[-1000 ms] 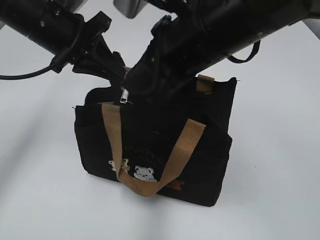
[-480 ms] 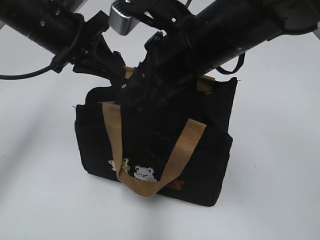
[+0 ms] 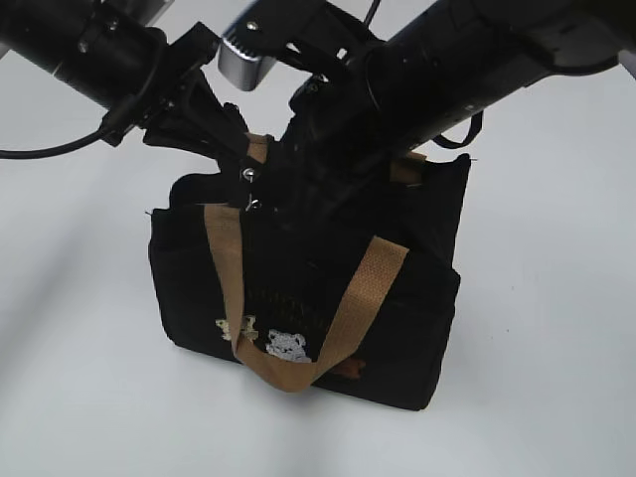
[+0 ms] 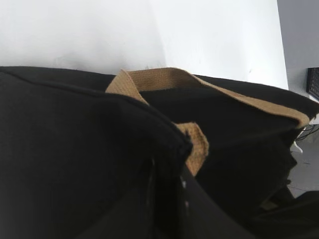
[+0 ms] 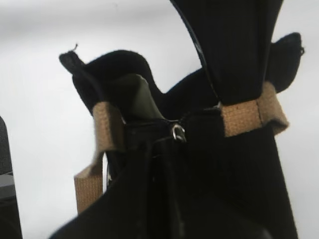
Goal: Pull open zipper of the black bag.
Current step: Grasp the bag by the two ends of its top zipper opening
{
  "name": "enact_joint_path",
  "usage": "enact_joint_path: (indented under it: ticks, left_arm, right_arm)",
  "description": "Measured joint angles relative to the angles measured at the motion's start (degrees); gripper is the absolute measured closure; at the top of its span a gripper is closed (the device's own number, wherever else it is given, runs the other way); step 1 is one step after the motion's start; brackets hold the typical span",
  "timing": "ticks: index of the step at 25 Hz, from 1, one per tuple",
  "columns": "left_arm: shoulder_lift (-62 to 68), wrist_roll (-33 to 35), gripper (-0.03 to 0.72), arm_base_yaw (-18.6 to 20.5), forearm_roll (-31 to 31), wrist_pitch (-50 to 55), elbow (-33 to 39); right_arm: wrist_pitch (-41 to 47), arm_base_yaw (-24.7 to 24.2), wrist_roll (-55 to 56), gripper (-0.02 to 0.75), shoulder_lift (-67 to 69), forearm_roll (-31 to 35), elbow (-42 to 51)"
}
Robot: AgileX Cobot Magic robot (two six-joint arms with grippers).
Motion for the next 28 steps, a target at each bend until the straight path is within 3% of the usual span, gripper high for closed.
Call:
enact_joint_path:
  ticks: [2, 15, 20, 22, 26, 28]
  left_arm:
    - [0.0, 0.0, 0.662, 0.0, -0.1, 0.0, 0.0]
    - [0.0, 0.0, 0.662, 0.0, -0.2, 0.8, 0.0]
    - [0.0, 0.0, 0.662, 0.0, -0.2, 0.9, 0.0]
    - [0.0, 0.0, 0.662, 0.0, -0.2, 0.9, 0.0]
    - [0.0, 0.0, 0.662, 0.0, -0.2, 0.9, 0.0]
    - [0.0, 0.0, 0.662, 0.0, -0.2, 0.9, 0.0]
  right_arm:
    - [0.1, 0.0, 0.8, 0.738, 0.0, -1.5, 0.0]
    - [1.5, 0.0, 4.9, 0.738, -7.3, -9.4, 0.1]
    - [1.7, 0.0, 7.2, 0.734, -7.4, -5.9, 0.1]
    - [0.5, 0.0, 7.3, 0.687, -7.0, -2.6, 0.1]
    - [-0.1, 0.0, 7.3, 0.465, -4.9, -0.5, 0.1]
    - [-0.3, 0.4, 7.3, 0.394, -3.8, -0.4, 0.1]
